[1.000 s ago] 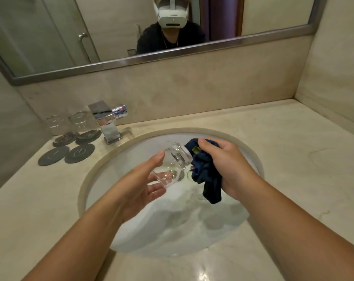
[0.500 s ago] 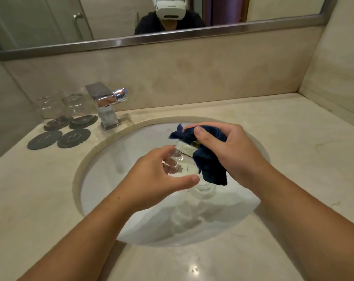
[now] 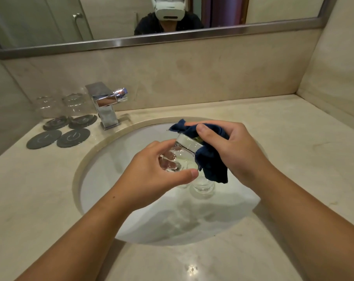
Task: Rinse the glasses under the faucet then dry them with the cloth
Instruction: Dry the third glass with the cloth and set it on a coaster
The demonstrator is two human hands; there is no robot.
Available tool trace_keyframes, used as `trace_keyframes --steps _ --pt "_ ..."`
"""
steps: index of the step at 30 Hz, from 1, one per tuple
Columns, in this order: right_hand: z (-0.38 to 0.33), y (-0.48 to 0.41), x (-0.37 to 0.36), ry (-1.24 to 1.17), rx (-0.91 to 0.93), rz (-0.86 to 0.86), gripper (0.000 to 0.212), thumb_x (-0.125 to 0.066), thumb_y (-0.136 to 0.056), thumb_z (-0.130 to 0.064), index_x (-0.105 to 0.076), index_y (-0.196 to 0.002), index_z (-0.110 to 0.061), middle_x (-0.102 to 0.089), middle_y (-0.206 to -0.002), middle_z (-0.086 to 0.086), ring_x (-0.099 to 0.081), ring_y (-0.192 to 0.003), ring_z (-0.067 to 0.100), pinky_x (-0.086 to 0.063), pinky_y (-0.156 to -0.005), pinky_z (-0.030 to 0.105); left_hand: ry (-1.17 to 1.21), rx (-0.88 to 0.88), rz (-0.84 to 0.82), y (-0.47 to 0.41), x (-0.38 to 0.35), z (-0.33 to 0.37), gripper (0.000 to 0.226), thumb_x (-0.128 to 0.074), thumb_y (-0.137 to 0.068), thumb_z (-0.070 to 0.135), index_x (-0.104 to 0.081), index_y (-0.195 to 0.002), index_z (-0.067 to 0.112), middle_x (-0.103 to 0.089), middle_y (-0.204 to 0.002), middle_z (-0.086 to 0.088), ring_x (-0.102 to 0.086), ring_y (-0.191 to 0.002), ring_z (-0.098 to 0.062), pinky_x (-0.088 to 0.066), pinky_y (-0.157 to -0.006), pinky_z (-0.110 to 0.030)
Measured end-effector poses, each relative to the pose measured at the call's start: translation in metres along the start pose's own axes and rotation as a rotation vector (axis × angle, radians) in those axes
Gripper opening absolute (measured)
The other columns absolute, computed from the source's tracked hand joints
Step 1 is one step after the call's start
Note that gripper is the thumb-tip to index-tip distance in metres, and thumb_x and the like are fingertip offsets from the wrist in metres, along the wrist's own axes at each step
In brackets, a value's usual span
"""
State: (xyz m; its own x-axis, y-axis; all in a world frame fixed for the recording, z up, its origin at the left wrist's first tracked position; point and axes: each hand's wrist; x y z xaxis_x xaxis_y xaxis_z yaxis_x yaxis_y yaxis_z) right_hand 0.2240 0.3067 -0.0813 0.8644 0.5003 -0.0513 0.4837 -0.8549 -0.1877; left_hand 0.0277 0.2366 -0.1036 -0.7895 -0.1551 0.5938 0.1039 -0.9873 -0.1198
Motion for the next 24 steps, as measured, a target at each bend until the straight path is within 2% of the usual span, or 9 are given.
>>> trace_keyframes --steps 2,5,9,10,12,15,19,21,24 --pt "-0.0014 0.0015 -0.0020 0.016 -0.001 0.015 0.026 -0.059 -0.108 -0.021 -0.084 -0.103 -0.020 -0.057 -0.066 0.026 -0.052 -0.058 0.035 -0.040 -0.054 0.047 -0.039 0.019 0.034 0.0002 -0.0001 0.0000 0.097 -0.083 -0.061 0.078 -0.061 -0.147 0.039 -0.066 -0.121 0.016 -0.071 -0.106 -0.005 -0.060 -0.096 -0.035" --pt "-0.0015 0.0018 -0.0028 0.073 0.023 0.046 0.021 -0.060 -0.108 -0.019 -0.081 -0.108 -0.015 -0.062 -0.065 0.021 -0.058 -0.055 0.031 -0.052 -0.053 0.054 -0.050 0.057 0.102 -0.0007 0.0003 0.0006 0.088 -0.093 -0.072 0.060 -0.059 -0.149 0.035 -0.063 -0.120 0.016 -0.069 -0.104 -0.003 -0.058 -0.095 -0.031" --pt "0.0001 0.0004 0.0009 0.084 0.022 0.053 0.022 -0.059 -0.108 -0.018 -0.077 -0.114 -0.007 -0.057 -0.051 -0.001 -0.054 -0.046 0.023 -0.051 -0.050 0.037 -0.043 0.068 0.131 -0.0024 0.0006 0.0000 0.084 -0.093 -0.073 0.054 -0.059 -0.148 0.036 -0.062 -0.120 0.014 -0.068 -0.107 -0.005 -0.057 -0.098 -0.034" --pt "-0.0002 0.0002 0.0015 0.080 0.023 0.052 0.022 -0.058 -0.108 -0.018 -0.077 -0.114 -0.007 -0.056 -0.051 -0.003 -0.052 -0.046 0.024 -0.051 -0.053 0.038 -0.040 0.067 0.134 -0.0022 0.0006 -0.0005 0.083 -0.093 -0.073 0.054 -0.059 -0.147 0.037 -0.062 -0.119 0.014 -0.068 -0.108 -0.006 -0.057 -0.099 -0.034" --pt "-0.0005 0.0000 0.0022 0.048 0.017 0.057 0.022 -0.058 -0.109 -0.017 -0.078 -0.112 -0.007 -0.053 -0.051 0.000 -0.050 -0.047 0.025 -0.047 -0.055 0.046 -0.028 0.052 0.142 -0.0019 0.0011 -0.0004 0.081 -0.093 -0.073 0.054 -0.060 -0.145 0.041 -0.062 -0.119 0.015 -0.068 -0.108 -0.005 -0.057 -0.098 -0.031" --pt "-0.0002 0.0006 0.0014 -0.016 0.010 0.070 0.023 -0.057 -0.109 -0.016 -0.078 -0.112 -0.007 -0.048 -0.055 0.007 -0.047 -0.048 0.027 -0.041 -0.053 0.044 0.052 0.013 0.158 -0.0013 0.0017 0.0021 0.068 -0.091 -0.069 0.057 -0.055 -0.126 0.059 -0.063 -0.119 0.017 -0.068 -0.108 -0.002 -0.056 -0.095 -0.025" --pt "-0.0019 0.0016 -0.0044 0.010 0.063 0.123 0.021 -0.059 -0.108 -0.017 -0.080 -0.112 -0.015 -0.069 -0.078 0.024 -0.062 -0.057 0.022 -0.054 -0.053 0.031 0.067 -0.065 0.187 0.0015 -0.0002 0.0051 0.083 -0.083 -0.059 0.067 -0.046 -0.132 0.058 -0.062 -0.122 0.019 -0.064 -0.110 0.008 -0.051 -0.089 -0.009" --pt "-0.0016 0.0010 -0.0059 -0.004 0.067 0.136 0.020 -0.060 -0.108 -0.019 -0.080 -0.111 -0.019 -0.074 -0.090 0.025 -0.064 -0.062 0.025 -0.056 -0.059 0.034 0.058 -0.125 0.192 0.0028 -0.0002 0.0075 0.079 -0.083 -0.061 0.066 -0.049 -0.131 0.060 -0.061 -0.119 0.018 -0.064 -0.111 0.008 -0.048 -0.089 -0.005" --pt "-0.0022 0.0019 -0.0071 -0.006 0.064 0.118 0.021 -0.061 -0.107 -0.016 -0.081 -0.110 -0.019 -0.069 -0.071 0.015 -0.058 -0.056 0.029 -0.047 -0.052 0.043 -0.030 -0.208 0.206 0.0035 0.0017 0.0081 0.071 -0.080 -0.065 0.067 -0.040 -0.124 0.072 -0.058 -0.115 0.021 -0.061 -0.110 0.013 -0.043 -0.089 -0.002"
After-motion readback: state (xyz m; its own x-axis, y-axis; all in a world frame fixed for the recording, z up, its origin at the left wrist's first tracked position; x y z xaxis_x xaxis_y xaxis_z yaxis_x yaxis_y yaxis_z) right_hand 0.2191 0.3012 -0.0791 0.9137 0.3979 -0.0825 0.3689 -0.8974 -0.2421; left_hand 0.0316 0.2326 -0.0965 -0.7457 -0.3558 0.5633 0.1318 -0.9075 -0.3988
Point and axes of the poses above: each hand's wrist, its own y-axis away from the middle knuckle, its own x-axis out of the back of the hand, z = x × y
